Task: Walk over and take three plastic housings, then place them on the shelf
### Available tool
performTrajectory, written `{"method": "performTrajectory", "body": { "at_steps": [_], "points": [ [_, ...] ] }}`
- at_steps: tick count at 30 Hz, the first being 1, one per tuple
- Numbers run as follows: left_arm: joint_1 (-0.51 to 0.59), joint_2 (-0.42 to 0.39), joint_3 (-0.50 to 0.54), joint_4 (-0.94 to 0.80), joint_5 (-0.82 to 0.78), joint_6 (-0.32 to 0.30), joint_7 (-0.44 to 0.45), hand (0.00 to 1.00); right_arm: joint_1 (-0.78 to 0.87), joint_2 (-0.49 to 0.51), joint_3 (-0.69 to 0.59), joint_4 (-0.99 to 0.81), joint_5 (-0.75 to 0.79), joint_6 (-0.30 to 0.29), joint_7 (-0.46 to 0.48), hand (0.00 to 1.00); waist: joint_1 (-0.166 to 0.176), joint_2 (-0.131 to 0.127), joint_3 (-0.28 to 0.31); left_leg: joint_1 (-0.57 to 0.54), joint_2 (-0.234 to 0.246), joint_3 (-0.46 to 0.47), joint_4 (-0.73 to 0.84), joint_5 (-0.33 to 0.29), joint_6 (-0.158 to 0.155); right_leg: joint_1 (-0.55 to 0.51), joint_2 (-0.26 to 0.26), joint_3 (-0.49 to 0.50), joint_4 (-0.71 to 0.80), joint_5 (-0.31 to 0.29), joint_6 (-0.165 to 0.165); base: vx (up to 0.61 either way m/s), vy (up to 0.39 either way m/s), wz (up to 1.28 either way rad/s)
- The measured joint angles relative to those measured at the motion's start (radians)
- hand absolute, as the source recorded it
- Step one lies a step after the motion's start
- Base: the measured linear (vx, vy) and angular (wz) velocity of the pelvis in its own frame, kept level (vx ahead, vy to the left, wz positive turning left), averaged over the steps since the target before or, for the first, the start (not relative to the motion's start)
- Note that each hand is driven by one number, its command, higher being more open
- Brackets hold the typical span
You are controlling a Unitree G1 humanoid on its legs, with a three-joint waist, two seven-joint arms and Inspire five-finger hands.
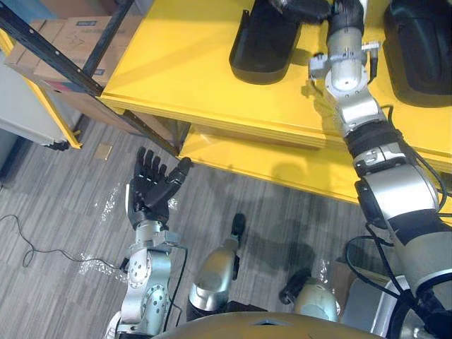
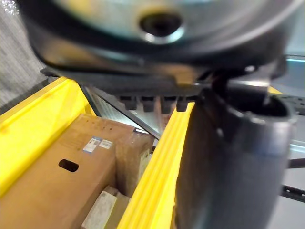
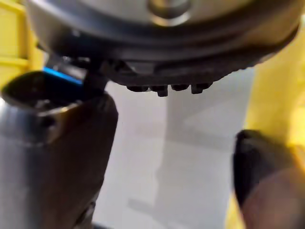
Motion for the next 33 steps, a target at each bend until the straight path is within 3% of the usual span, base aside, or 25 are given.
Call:
{"method": "performTrajectory", "body": {
  "at_steps": [5,8,12,15,22,33],
  "points": [
    [0.015,-0.001,0.075,-0.005,0.0,-0.001,-0.016,1.0,0.108,-0.086,-0.051,-0.342,-0.006,-0.009,0.061,1.0,-0.016,-0.021,-0.002,0.038,0.004,0.024,0.0,-0.018,0.007,0.057,0.02,0.009,-0.073,0.036,0.01,0.01,0.002,-0.13],
    [0.057,-0.001,0.116,-0.026,-0.003,-0.006,-0.034,1.0,0.222,-0.159,-0.144,-0.451,0.07,0.041,0.101,1.0,-0.043,-0.052,-0.018,0.039,0.011,0.053,-0.001,-0.026,0.014,0.062,0.038,0.033,-0.132,0.074,0.015,-0.01,0.018,-0.27],
    [0.079,0.005,0.116,-0.026,-0.002,-0.007,-0.038,1.0,0.391,-0.241,-0.262,-0.446,0.153,0.182,0.133,1.0,-0.083,-0.092,-0.039,0.04,0.012,0.092,-0.001,-0.034,0.022,0.075,0.054,0.062,-0.214,0.132,0.023,0.0,0.021,-0.26],
    [0.068,0.007,0.114,-0.026,0.003,-0.007,-0.043,1.0,0.459,-0.266,-0.283,-0.438,0.179,0.238,0.167,1.0,-0.111,-0.099,-0.044,0.043,0.015,0.115,-0.001,-0.035,0.023,0.088,0.066,0.084,-0.258,0.169,0.028,0.01,-0.007,-0.23],
    [0.06,0.008,0.102,-0.026,0.004,-0.007,-0.048,1.0,0.509,-0.268,-0.294,-0.409,0.231,0.25,0.186,1.0,-0.119,-0.1,-0.077,0.046,0.029,0.132,-0.002,-0.036,0.022,0.091,0.084,0.1,-0.297,0.192,0.023,-0.03,-0.026,-0.09],
    [0.061,0.037,0.097,-0.036,0.005,-0.001,-0.037,1.0,0.555,-0.268,-0.323,-0.196,0.232,0.238,0.182,1.0,-0.108,-0.105,-0.102,0.024,0.015,0.11,-0.002,-0.029,0.03,0.095,0.08,0.08,-0.311,0.209,0.024,0.0,-0.014,0.06]
  ]
}}
